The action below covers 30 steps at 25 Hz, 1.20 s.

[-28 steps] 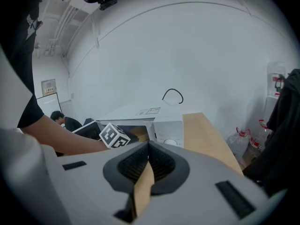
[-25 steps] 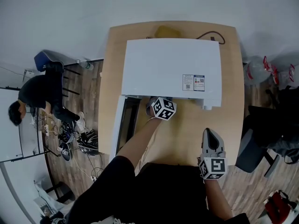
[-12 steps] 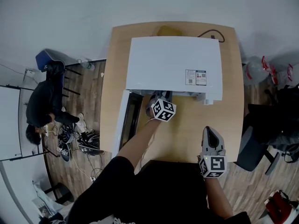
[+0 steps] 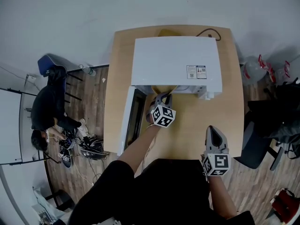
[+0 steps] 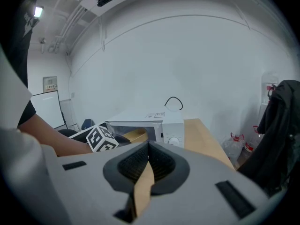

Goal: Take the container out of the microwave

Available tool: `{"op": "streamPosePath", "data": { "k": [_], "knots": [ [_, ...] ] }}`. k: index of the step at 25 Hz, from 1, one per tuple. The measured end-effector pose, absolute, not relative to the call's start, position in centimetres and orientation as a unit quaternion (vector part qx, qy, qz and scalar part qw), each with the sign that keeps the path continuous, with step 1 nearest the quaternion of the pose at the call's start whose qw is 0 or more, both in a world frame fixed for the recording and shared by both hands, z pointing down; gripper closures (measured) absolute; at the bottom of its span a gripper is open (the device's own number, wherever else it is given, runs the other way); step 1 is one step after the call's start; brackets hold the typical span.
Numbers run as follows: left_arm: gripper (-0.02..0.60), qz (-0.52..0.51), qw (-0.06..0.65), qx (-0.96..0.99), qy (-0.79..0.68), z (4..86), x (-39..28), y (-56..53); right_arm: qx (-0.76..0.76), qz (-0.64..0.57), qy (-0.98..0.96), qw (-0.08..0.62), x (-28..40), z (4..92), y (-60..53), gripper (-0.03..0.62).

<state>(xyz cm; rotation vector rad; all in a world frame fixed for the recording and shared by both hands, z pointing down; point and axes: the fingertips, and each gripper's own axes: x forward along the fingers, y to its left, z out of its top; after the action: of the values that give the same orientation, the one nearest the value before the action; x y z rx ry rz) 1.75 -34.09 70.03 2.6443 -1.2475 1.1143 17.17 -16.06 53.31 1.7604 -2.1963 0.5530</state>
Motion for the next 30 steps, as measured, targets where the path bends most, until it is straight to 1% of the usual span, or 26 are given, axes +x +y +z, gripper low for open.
{"op": "streamPosePath", "data": {
  "k": [11, 16, 21, 26, 28, 30],
  "knots": [
    [0.552, 0.318, 0.003, 0.864, -0.391, 66.2, 0.7, -26.4, 0.617, 0.183, -0.759, 0.093, 14.2, 50.9, -12.9, 0.535],
    [0.552, 0.302, -0.010, 0.872, -0.385, 64.5, 0.0, -22.9, 0.612, 0.168, -0.767, 0.095, 12.6, 50.4, -10.9, 0.536],
    [0.552, 0.272, -0.006, 0.882, -0.385, 61.7, -0.7, -18.5, 0.612, 0.161, -0.768, 0.099, 11.3, 50.2, -8.6, 0.536],
    [0.552, 0.237, -0.038, 0.895, -0.376, 57.3, -1.3, -14.1, 0.610, 0.142, -0.773, 0.099, 9.6, 49.1, -7.3, 0.536],
    [0.552, 0.211, -0.019, 0.899, -0.384, 55.8, -1.8, -12.7, 0.608, 0.136, -0.776, 0.097, 9.0, 48.7, -6.9, 0.536],
    [0.552, 0.179, 0.017, 0.901, -0.394, 54.4, -2.5, -11.5, 0.607, 0.133, -0.777, 0.096, 8.5, 48.5, -6.5, 0.536]
  ]
}}
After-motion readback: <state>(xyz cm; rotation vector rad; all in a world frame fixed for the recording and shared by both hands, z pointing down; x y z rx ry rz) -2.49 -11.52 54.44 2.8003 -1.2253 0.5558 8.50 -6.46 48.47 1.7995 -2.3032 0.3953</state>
